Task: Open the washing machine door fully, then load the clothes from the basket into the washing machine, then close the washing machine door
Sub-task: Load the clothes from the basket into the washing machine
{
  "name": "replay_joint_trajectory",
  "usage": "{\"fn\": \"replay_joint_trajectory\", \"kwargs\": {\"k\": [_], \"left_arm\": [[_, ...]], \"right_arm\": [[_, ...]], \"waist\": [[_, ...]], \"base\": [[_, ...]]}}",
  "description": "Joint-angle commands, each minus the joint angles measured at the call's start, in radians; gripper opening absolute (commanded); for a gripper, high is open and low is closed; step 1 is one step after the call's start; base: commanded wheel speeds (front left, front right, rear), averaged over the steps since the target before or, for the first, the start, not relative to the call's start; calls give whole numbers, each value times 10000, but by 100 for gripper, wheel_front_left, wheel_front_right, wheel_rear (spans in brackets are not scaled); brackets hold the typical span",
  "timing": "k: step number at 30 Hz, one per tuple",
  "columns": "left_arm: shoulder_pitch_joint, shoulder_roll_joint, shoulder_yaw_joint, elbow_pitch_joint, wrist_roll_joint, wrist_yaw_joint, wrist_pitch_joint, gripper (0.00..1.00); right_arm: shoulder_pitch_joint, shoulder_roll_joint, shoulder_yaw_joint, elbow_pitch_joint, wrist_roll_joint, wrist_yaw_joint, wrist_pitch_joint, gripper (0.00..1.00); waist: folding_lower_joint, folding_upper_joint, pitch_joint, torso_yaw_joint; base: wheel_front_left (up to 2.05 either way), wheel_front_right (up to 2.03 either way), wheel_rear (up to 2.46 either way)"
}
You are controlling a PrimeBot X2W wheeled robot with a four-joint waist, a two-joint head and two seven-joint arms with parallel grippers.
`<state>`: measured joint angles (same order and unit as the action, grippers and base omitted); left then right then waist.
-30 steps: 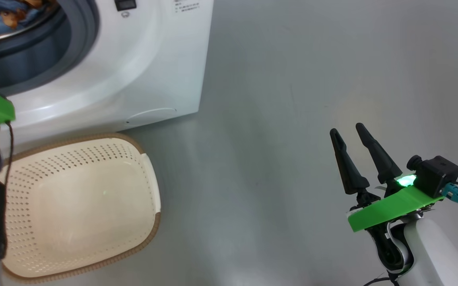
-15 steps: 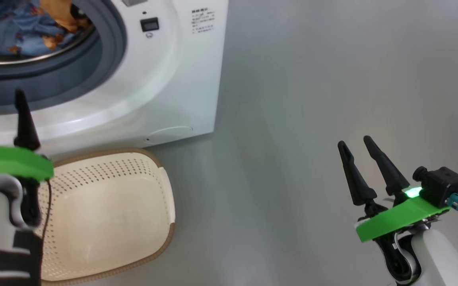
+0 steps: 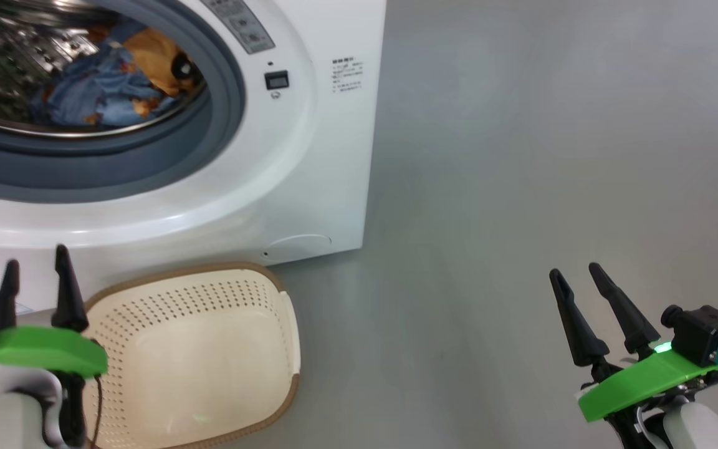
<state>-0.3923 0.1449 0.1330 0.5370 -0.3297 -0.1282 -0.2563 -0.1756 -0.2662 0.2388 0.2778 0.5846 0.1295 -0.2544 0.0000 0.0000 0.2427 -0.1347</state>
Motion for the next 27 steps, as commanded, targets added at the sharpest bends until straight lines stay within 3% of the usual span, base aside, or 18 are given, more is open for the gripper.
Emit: {"fn": "replay_joint_trajectory", "kwargs": {"k": [1,12,27], "left_arm": [[285,234,349,-402,128,-25,-55,100],[1759,-149,442,-1144,477,-25,-55,100],[3049,-205,479,-2309,896,-25,-55,100]], "right_arm": [[197,-197,211,-167,104,12,-74,100],[719,-385,217,-86,255,12,-74,100],[1345,-588,70,-166,335,12,-74,100]], "waist": [[0,0,-338,230],[0,0,-1047,468],[0,0,-1533,759]], "base": [[0,0,0],[0,0,0],[0,0,0]]}}
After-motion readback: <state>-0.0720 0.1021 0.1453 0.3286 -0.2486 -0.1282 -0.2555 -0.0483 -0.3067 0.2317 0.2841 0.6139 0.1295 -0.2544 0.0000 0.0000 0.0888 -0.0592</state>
